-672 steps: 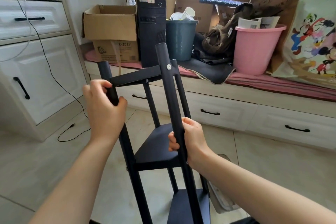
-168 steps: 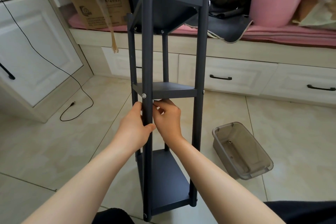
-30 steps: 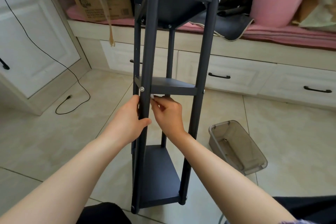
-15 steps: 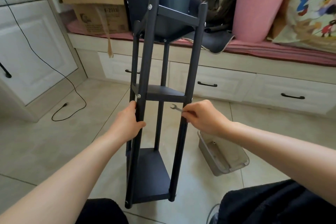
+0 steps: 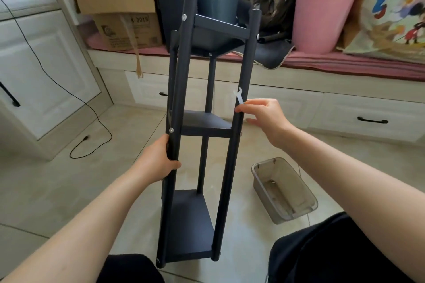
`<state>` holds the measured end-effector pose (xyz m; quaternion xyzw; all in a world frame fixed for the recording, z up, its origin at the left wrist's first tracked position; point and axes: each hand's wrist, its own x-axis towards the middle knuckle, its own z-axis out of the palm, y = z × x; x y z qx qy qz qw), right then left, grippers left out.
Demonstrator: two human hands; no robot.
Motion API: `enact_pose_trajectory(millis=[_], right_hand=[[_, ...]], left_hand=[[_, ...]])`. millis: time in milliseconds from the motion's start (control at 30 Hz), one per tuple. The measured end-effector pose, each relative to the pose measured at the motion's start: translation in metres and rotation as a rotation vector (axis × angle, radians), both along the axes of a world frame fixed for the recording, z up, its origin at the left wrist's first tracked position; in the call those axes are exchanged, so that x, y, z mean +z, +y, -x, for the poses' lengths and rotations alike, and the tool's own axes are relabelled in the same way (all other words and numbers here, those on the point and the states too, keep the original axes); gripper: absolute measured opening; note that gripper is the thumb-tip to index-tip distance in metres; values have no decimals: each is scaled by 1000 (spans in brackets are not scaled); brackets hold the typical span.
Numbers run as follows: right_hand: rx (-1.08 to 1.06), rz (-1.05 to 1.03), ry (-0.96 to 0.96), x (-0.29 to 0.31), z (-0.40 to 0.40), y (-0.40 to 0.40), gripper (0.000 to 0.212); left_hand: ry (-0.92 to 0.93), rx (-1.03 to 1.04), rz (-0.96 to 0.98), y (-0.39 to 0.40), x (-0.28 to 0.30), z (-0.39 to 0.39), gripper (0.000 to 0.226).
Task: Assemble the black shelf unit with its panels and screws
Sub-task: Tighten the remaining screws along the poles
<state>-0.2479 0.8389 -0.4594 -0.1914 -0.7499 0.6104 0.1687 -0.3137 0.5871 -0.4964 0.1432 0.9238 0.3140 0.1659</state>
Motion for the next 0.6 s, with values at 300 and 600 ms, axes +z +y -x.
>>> enact_pose_trajectory(millis=[300, 600], right_hand=[[-82, 44, 57, 11, 19, -34, 15], [-41, -44, 104, 17, 20, -52, 8]], left_hand=[[16, 57, -22, -11, -7, 5, 51], [-19, 138, -147, -17, -24, 5, 48]])
